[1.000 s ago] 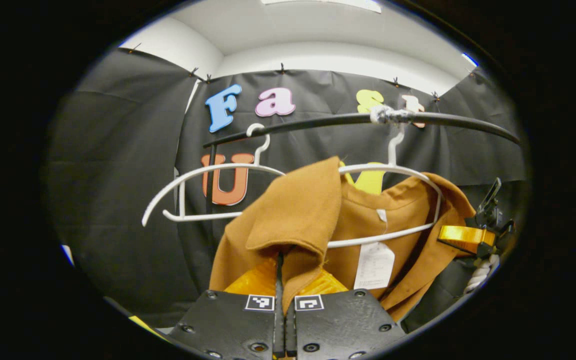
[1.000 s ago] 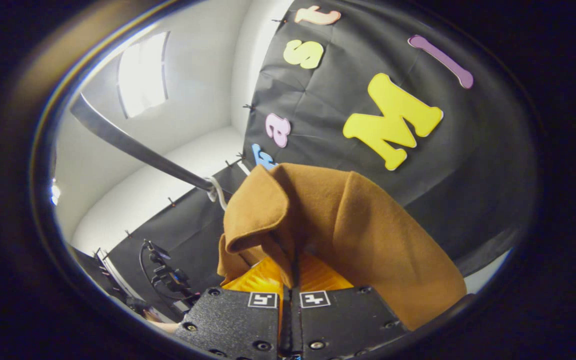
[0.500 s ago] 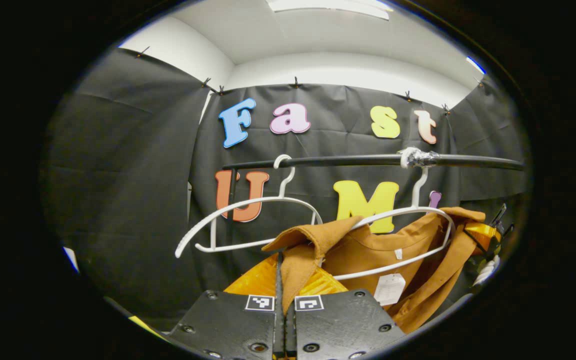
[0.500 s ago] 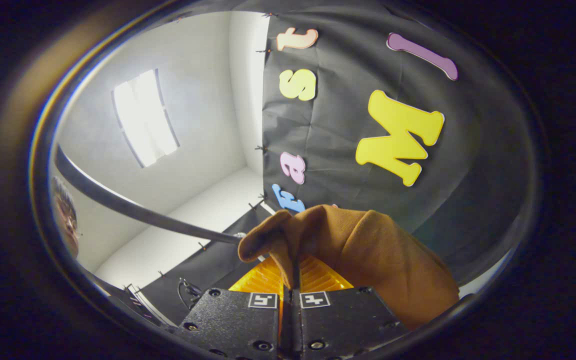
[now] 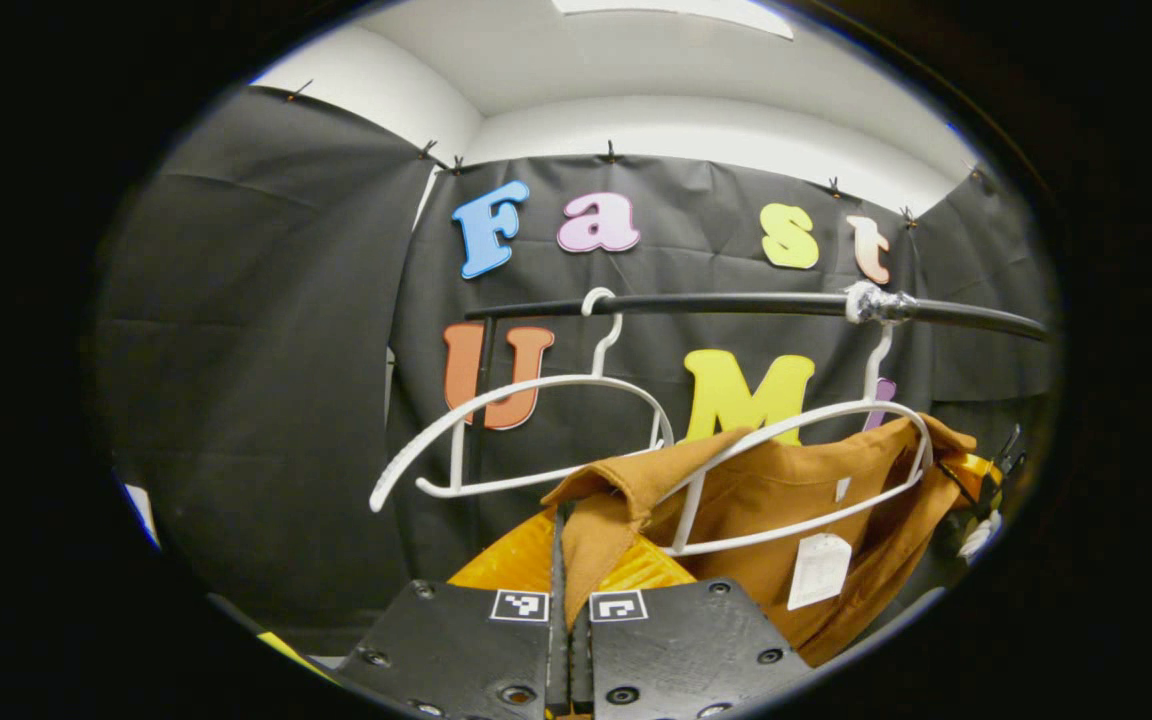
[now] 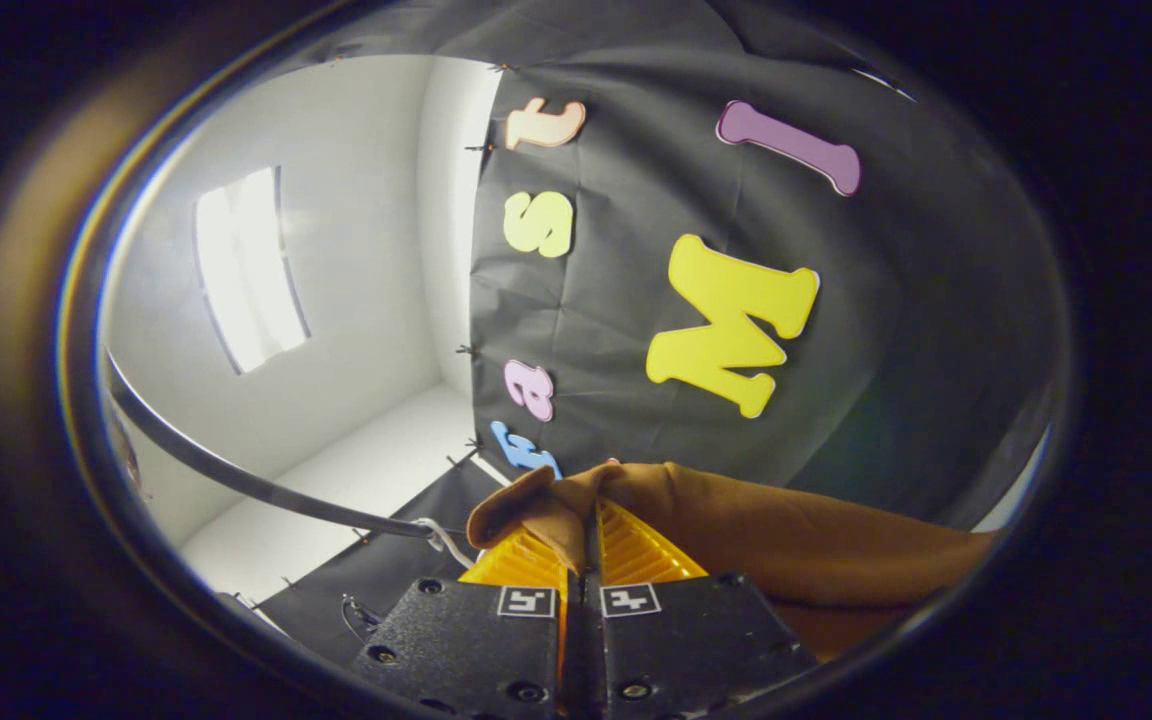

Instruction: Grasp the clothes on the hanger with both hands and then place them into the laundry hamper below.

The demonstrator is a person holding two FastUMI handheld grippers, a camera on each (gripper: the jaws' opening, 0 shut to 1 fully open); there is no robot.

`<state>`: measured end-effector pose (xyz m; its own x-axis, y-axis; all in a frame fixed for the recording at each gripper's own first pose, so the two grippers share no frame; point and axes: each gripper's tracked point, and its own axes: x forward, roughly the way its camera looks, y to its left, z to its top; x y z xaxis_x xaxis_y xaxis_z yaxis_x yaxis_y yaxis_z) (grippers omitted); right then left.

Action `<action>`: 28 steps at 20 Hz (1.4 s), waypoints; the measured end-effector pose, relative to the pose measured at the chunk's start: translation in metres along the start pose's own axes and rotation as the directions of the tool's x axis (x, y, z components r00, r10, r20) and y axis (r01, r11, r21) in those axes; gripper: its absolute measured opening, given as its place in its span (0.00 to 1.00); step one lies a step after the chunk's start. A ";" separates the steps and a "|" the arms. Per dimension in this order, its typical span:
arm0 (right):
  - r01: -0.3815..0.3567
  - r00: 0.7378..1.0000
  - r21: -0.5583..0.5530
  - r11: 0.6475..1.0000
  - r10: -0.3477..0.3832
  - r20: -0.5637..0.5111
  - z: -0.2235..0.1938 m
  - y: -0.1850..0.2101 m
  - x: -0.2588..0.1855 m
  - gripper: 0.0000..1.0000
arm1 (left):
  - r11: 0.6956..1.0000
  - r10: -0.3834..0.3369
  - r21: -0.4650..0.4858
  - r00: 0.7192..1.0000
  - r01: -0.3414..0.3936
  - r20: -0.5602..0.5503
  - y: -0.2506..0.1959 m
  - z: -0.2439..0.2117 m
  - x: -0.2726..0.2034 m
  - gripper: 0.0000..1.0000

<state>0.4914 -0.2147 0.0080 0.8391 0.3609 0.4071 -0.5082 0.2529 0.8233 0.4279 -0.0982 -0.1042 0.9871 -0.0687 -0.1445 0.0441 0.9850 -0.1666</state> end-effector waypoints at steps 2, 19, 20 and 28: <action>-0.002 1.000 0.013 1.000 0.002 0.012 0.005 0.003 0.004 0.03 | 1.000 0.000 -0.005 1.000 0.000 -0.006 0.003 -0.002 0.002 0.01; 0.226 0.971 -0.066 0.972 -0.230 -0.065 -0.034 -0.075 0.008 0.03 | 0.993 -0.016 -0.117 0.993 0.002 -0.116 0.026 -0.057 0.010 0.01; 0.245 0.965 -0.063 0.967 -0.250 -0.085 -0.044 -0.084 0.000 0.03 | 0.993 -0.003 -0.116 0.991 -0.013 -0.136 0.031 -0.069 0.005 0.01; 0.290 0.933 -0.094 0.953 -0.303 -0.193 -0.095 -0.093 -0.048 0.03 | 0.993 0.012 -0.111 0.966 -0.042 -0.257 0.028 -0.130 -0.024 0.01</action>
<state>0.4803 -0.1705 -0.1257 0.8994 0.4338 0.0543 -0.2593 0.4294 0.8651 0.3849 -0.0900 -0.2323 0.9147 -0.0948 -0.3928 -0.0153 0.9633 -0.2680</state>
